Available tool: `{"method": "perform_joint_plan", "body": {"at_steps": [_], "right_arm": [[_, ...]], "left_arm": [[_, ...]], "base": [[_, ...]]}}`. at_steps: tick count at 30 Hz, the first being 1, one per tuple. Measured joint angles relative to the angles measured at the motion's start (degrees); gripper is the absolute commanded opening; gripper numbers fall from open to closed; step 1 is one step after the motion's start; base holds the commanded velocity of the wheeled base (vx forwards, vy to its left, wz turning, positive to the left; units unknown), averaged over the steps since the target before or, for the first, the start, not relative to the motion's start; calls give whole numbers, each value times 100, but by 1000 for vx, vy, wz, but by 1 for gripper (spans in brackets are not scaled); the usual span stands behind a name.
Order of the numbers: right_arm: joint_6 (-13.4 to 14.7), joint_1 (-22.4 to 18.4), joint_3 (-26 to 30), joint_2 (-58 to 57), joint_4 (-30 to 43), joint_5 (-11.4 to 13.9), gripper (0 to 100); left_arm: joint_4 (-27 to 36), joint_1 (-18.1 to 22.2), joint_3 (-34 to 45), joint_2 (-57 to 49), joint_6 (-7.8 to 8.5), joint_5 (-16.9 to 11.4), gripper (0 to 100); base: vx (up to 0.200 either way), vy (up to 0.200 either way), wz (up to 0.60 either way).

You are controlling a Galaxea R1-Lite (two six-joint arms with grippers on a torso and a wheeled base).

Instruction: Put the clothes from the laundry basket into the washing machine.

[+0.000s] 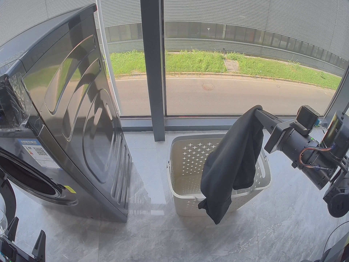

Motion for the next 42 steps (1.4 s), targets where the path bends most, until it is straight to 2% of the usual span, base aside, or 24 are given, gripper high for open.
{"method": "perform_joint_plan", "body": {"at_steps": [6,11,18,26,32,42], "right_arm": [[-115,-6,-27,-74,2,-123,0],[-210,-11,-41,-113,57,-527,0],[-457,-80,-57,-143,106,-945,0],[-479,-151,-27,-146,101,-956,0],[-479,-144,-10,-157,93,-939,0],[-438,-91,34,-234,87,-866,0]], "left_arm": [[2,2,0,0,2,-2,100],[0,2,0,0,9,-4,100],[2,0,0,0,9,-9,100],[5,-2,0,0,9,-22,100],[0,2,0,0,-2,-20,100],[6,-2,0,0,0,-28,100]], "base": [[0,0,0],[0,0,0],[-200,0,0],[-200,0,0],[0,0,0],[0,200,0]]}}
